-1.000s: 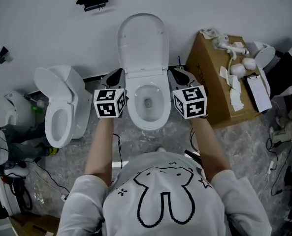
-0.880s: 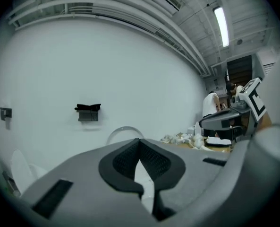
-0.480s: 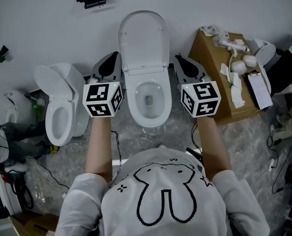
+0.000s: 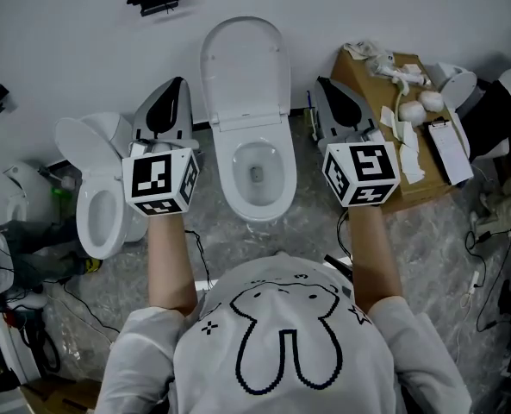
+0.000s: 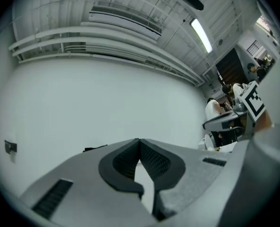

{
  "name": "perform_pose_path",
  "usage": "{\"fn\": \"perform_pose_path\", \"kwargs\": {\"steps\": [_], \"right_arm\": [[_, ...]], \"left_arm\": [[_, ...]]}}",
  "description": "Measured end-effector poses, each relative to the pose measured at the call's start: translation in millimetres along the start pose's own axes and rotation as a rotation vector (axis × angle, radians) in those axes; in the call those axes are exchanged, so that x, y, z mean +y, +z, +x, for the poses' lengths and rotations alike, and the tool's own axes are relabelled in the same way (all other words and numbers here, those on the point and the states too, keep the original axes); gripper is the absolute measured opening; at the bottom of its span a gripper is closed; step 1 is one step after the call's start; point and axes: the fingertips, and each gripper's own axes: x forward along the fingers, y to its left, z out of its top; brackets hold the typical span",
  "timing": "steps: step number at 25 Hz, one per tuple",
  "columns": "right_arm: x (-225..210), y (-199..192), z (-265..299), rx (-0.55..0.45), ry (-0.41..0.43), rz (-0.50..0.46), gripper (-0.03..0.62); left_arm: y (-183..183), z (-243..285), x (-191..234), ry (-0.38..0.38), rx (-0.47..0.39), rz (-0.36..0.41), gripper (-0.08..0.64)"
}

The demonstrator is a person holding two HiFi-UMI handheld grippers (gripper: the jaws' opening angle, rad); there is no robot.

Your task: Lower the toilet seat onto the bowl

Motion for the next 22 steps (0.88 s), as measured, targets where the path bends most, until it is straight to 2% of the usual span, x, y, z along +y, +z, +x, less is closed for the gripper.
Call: {"fn": "perform_pose_path", "kwargs": {"steps": [6,11,22], "right_arm": [[-0.1,14.5,-5.6,-0.040,-0.019,-0.047,0.028],[-1.2,20.0,-6.6,-0.050,-0.033,-0.052,0.026],[2.2,27.0,-8.0,-0.061,-0.020,-0.059,0.026]], "left_arm": [[22.4,-6.1,5.7,0.026,-0.071,0.030,0.009],[28.3,-7.8,5.9,0.036,-0.080,0.060,0.009],[32.2,-9.5,4.1,0.036,-0.087,0.048,0.009]]}}
